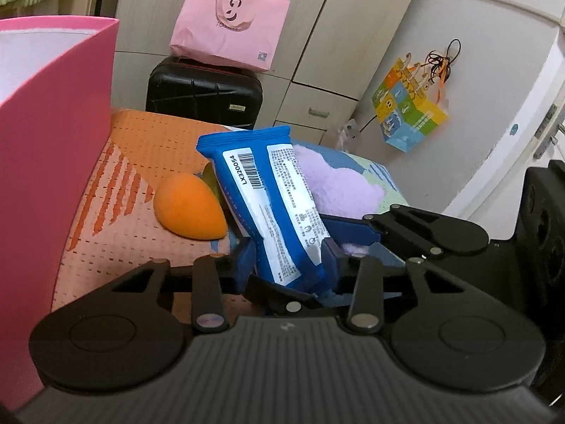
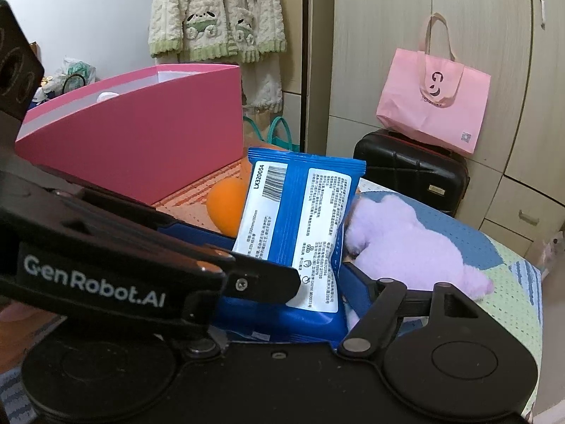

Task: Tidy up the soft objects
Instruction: 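Grasp the blue wet-wipes packet with the left gripper while the right gripper grips its other end, then lift the blue packet with both grippers and carry it over the pink box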

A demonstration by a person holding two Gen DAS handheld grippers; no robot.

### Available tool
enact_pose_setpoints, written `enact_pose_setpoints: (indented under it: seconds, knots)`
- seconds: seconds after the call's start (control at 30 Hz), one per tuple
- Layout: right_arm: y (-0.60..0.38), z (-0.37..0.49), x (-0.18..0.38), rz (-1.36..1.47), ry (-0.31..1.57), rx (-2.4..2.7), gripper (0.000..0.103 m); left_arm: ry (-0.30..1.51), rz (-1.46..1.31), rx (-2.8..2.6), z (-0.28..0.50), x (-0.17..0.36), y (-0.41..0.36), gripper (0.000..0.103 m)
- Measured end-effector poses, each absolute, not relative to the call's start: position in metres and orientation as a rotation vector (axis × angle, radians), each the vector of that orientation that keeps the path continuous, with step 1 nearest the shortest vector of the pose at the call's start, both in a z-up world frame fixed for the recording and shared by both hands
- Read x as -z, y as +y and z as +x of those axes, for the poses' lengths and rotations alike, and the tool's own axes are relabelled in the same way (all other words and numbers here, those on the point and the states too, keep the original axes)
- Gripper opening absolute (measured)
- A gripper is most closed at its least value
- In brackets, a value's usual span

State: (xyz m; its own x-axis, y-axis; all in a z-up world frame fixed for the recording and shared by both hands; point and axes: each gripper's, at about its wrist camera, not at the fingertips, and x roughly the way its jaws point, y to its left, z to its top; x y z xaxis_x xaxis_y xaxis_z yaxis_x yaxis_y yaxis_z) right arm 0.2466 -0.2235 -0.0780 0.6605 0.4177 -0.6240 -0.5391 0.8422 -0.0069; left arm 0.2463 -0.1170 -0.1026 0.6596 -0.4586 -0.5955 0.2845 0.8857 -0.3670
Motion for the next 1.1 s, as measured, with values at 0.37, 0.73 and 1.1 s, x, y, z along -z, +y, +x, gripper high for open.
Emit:
enact_pose_setpoints:
  seconds: [0.37, 0.73, 1.1]
  knots:
    - [-0.217, 0.222, 0.069, -0.175, 0.642, -0.49, 0.065, 0.728, -0.204, 0.454, 0.228, 0.093, -0.116, 0.036]
    - [-0.213, 0.183, 0.058, -0.108, 0.622, -0.444, 0.065, 0.733, -0.132, 0.509, 0.197, 0.074, -0.112, 0.036]
    - [-0.21, 0.14, 0.052, -0.042, 0.644, -0.406, 0.065, 0.775, -0.085, 0.536, 0.16, 0.064, -0.11, 0.036]
